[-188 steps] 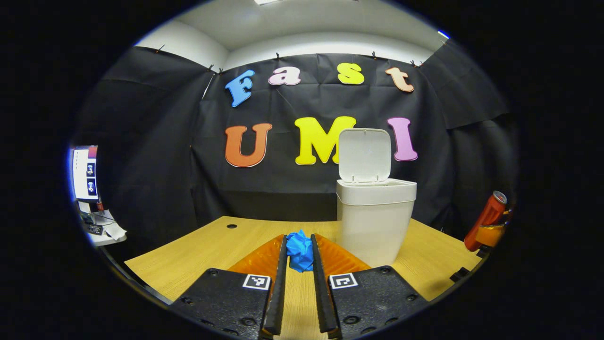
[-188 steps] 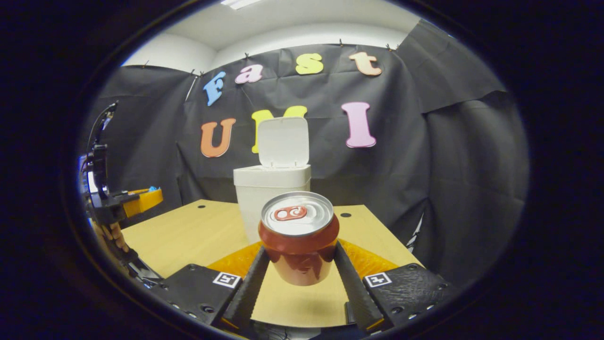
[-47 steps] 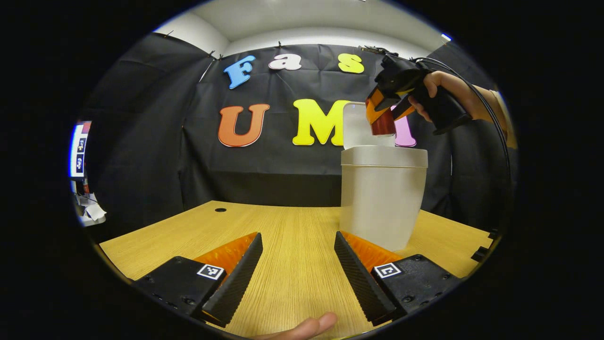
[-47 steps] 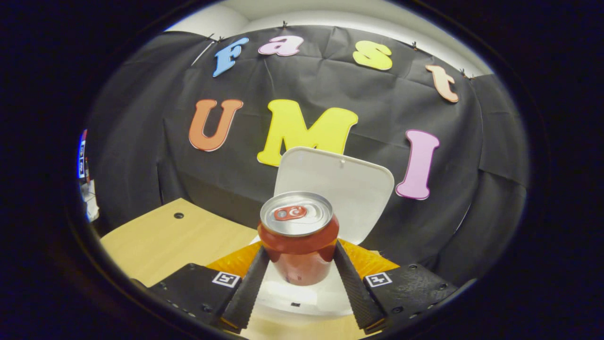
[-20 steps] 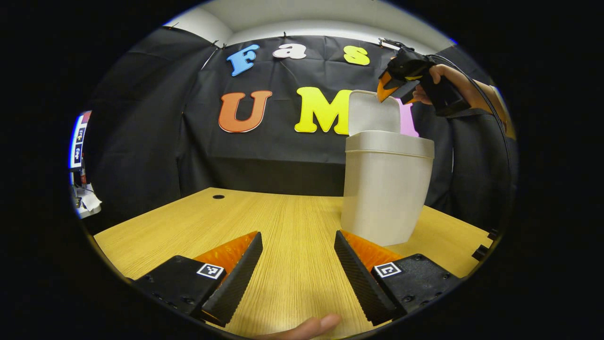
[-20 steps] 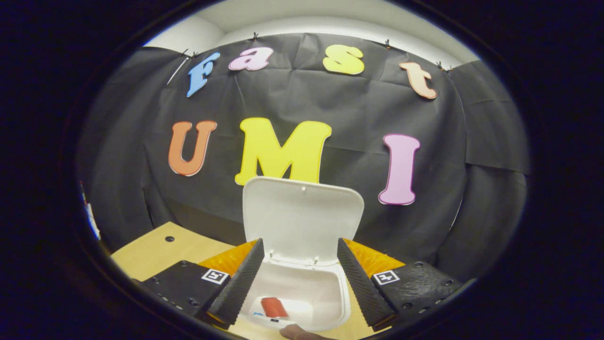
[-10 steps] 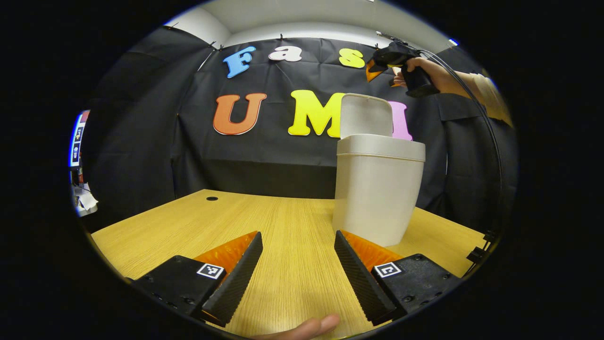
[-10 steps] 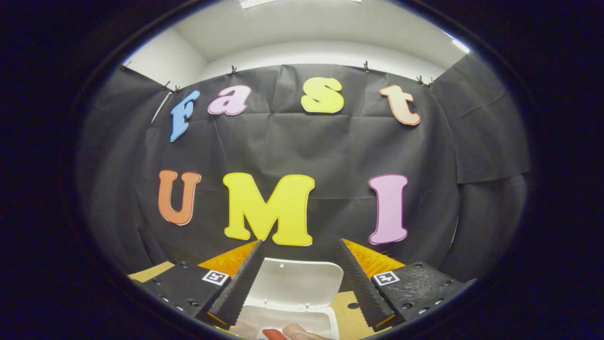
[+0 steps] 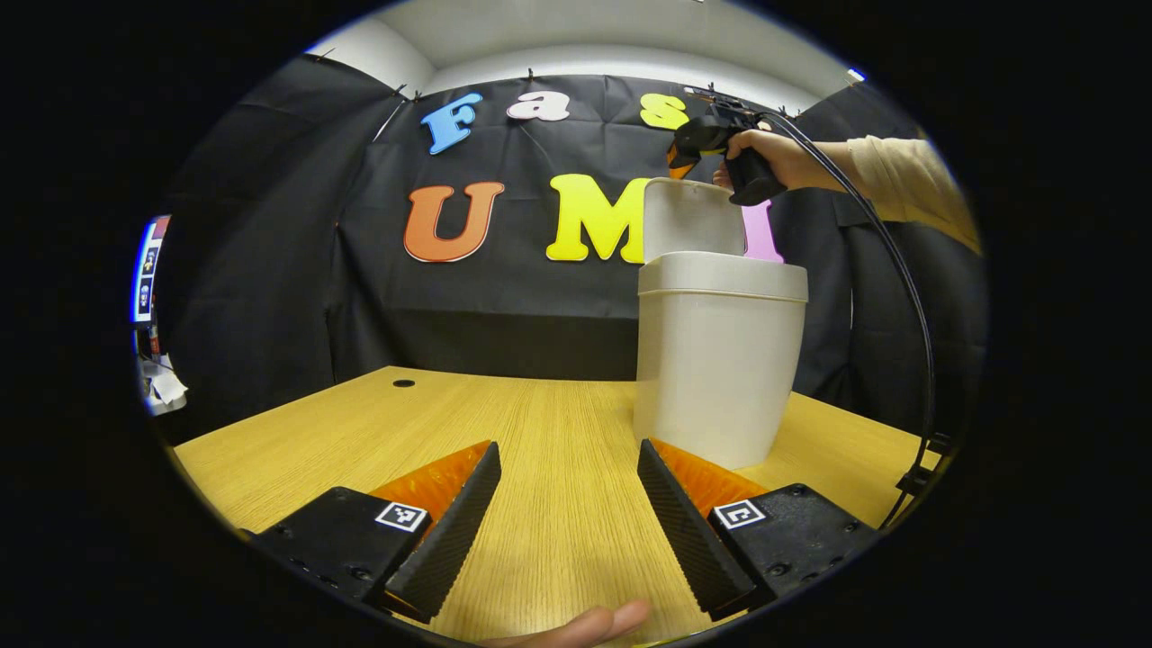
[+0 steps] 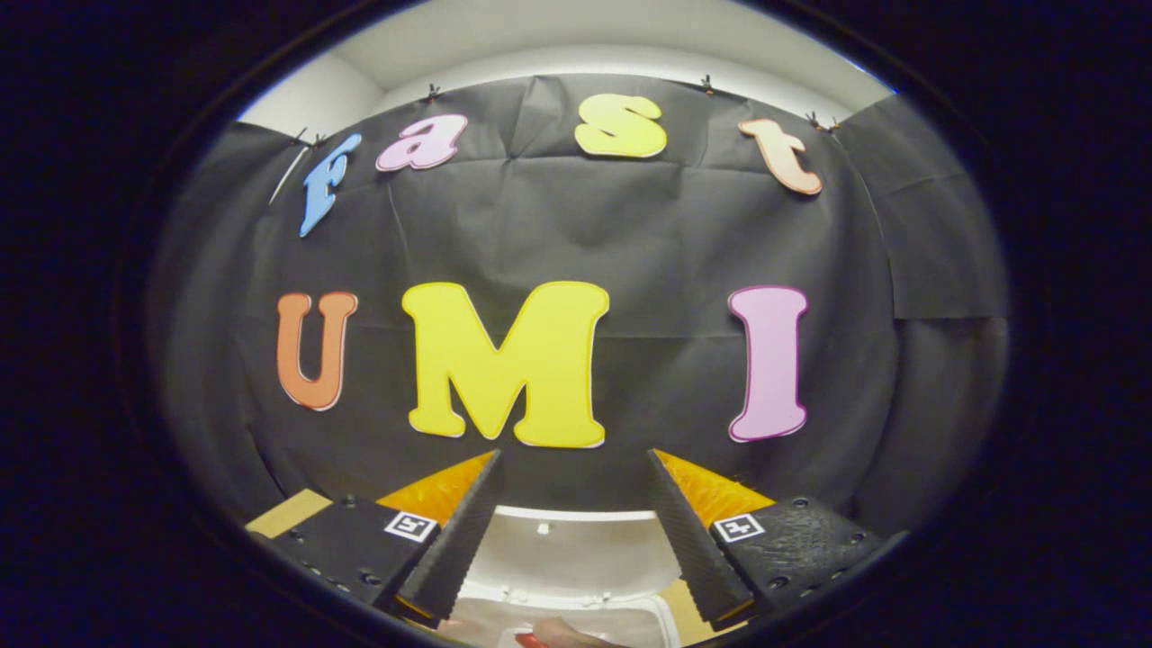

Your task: Press the lid of the desktop garbage bin to open it, pick up the crumpled paper on the desktop and throw it into the bin, then pick up the pop can on the desktop and drop it into the bin, and finally close the garbage bin lid.

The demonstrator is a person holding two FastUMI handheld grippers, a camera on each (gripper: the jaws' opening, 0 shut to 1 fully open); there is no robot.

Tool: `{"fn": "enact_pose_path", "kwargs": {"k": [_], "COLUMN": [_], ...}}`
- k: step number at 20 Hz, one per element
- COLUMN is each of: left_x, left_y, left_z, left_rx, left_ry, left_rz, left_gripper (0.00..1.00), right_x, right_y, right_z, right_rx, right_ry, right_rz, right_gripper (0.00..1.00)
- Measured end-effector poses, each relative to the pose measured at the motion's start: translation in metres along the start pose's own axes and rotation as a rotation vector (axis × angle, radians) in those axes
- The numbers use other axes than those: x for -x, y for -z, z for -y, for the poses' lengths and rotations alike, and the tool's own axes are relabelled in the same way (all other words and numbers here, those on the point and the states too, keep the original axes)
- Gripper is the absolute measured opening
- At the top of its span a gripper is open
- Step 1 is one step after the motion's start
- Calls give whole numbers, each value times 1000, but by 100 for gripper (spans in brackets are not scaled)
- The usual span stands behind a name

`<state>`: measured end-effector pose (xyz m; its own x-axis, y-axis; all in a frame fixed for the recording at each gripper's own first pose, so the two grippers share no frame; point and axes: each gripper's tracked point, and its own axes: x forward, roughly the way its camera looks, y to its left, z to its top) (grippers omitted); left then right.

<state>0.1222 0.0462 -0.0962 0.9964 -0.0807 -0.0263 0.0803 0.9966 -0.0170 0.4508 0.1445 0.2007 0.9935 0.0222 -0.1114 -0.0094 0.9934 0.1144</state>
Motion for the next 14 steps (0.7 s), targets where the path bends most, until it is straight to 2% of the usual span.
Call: {"fn": "enact_pose_path", "kwargs": {"k": [6, 10, 12, 14], "left_x": [-3, -1, 3, 8], "left_y": [4, -9, -18, -22], "left_z": [17, 49, 53, 57], "left_rx": [-6, 57, 80, 71], "left_ry": [8, 96, 100, 95], "left_rz": [-12, 28, 42, 44], "left_gripper": [99, 99, 99, 99], "right_x": [33, 55, 65, 75], "right_y": [13, 56, 72, 88], "right_z": [-6, -7, -4, -4], "right_rx": [6, 28, 28, 34], "right_ry": [-38, -36, -33, -64], "right_rz": [-15, -165, -228, -278], "right_gripper": [95, 94, 95, 96]}}
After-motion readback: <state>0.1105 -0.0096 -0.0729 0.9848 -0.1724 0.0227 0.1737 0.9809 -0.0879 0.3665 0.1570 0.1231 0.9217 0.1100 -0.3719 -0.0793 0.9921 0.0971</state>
